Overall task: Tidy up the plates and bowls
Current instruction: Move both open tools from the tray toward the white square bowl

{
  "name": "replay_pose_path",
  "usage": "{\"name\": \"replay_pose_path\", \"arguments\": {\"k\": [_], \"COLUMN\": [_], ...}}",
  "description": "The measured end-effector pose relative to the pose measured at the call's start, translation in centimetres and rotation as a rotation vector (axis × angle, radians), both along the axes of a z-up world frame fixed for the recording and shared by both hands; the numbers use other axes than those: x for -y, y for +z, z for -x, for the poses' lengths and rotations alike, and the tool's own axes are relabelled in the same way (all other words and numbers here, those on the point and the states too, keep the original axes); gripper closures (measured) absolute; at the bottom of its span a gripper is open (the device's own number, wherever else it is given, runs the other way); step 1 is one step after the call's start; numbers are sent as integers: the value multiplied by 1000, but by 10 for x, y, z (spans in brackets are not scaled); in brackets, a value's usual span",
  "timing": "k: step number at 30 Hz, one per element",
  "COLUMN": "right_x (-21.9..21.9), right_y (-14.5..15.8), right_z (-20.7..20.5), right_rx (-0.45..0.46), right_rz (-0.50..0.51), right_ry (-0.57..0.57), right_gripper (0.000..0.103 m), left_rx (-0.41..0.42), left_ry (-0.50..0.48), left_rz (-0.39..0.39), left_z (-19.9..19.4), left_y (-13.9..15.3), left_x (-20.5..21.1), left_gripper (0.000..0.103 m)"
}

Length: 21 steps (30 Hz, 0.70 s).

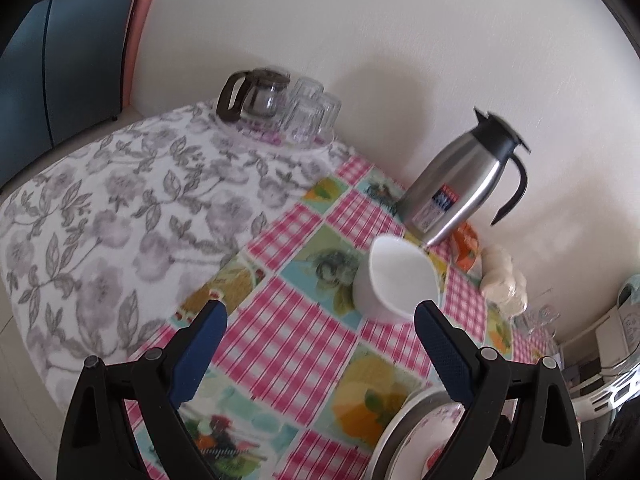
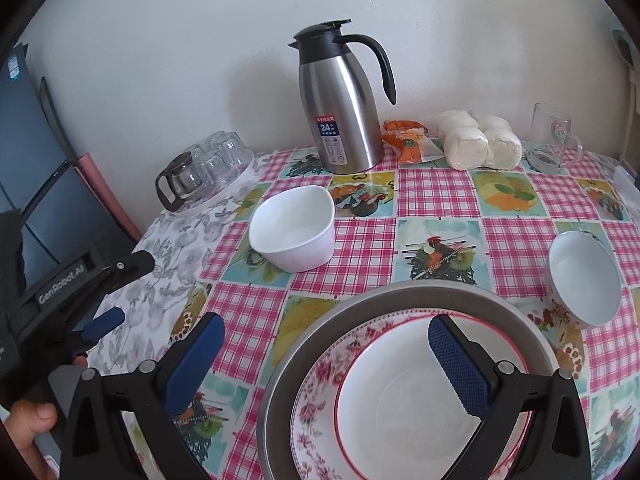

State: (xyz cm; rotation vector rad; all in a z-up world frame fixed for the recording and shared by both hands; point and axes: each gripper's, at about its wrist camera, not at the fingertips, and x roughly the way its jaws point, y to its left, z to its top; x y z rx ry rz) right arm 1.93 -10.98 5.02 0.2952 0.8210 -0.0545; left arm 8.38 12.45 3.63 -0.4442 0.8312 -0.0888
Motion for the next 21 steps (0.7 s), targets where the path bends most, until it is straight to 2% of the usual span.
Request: {"name": "replay_pose_path", "arguments": {"k": [5, 11, 21], "right_x": [9, 14, 20], "right_y": [11, 24, 23], "right_z": [-14, -36, -74], "right_rx": [-9, -27, -86], "right_rz": [-38, -48, -41], "right_ry": [-15, -33, -58], "right_gripper": [0, 0, 0], "left_rx": [24, -2, 7], "left_ry": [-32, -106, -89], "left_rz": [40, 107, 137], "left_z": [-12, -26, -46], "left_y": [3, -5, -15], "left_x": [4, 13, 12], "left_gripper": [8, 8, 8]}}
